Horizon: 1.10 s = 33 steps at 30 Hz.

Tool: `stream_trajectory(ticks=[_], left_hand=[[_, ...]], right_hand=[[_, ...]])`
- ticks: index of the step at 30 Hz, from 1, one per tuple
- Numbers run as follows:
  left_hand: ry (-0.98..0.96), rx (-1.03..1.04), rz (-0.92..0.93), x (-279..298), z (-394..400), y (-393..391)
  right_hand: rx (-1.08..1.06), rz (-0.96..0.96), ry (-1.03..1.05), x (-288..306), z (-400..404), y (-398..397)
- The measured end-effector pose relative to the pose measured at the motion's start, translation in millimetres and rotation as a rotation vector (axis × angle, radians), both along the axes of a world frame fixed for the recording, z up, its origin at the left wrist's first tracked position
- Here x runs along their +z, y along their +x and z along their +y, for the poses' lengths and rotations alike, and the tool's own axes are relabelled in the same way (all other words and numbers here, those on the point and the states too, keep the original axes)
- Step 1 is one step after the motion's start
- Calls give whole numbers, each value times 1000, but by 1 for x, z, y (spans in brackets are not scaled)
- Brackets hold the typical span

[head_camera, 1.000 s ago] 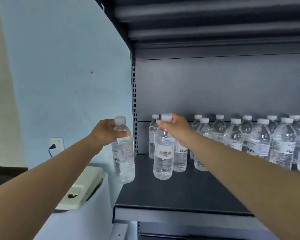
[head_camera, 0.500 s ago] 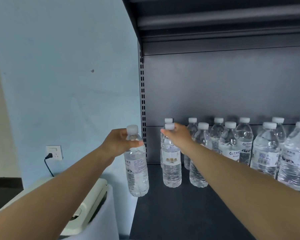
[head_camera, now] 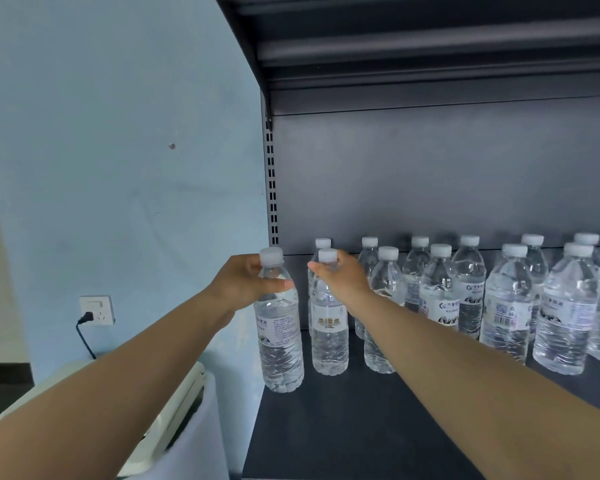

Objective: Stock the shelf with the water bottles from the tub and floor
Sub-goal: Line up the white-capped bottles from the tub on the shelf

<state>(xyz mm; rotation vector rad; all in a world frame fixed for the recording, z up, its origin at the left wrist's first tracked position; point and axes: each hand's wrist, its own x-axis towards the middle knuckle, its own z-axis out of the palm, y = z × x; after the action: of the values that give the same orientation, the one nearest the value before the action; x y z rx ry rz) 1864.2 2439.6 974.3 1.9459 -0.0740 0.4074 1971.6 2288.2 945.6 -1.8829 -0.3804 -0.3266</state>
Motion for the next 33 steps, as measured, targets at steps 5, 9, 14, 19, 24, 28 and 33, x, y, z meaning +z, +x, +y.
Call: stream_trajectory(ticks=[5,9,14,19,24,28,33], left_hand=[[1,-30,7,4,-16,-8],[-12,-48,20,6,-31,-13],[23,-62,23,3,-59,-16],[58,-61,59,-11,-89,-14],[81,-18,73,-15,-106,-10],[74,31,140,-11,-109,-11],[69,93,186,-4,-113,-15]], right_hand=[[4,43,-159,19,-11,-14],[-22,-48,-302,50,-39,-26],[-63,-191,-545,88,-88,-30],[-115,-283,-865,108,-136,-49],[-222,-242,-1117,109,-178,-65],[-258,-229,-1171,106,-212,-81],[-284,-165,-1197,93,-264,-98]])
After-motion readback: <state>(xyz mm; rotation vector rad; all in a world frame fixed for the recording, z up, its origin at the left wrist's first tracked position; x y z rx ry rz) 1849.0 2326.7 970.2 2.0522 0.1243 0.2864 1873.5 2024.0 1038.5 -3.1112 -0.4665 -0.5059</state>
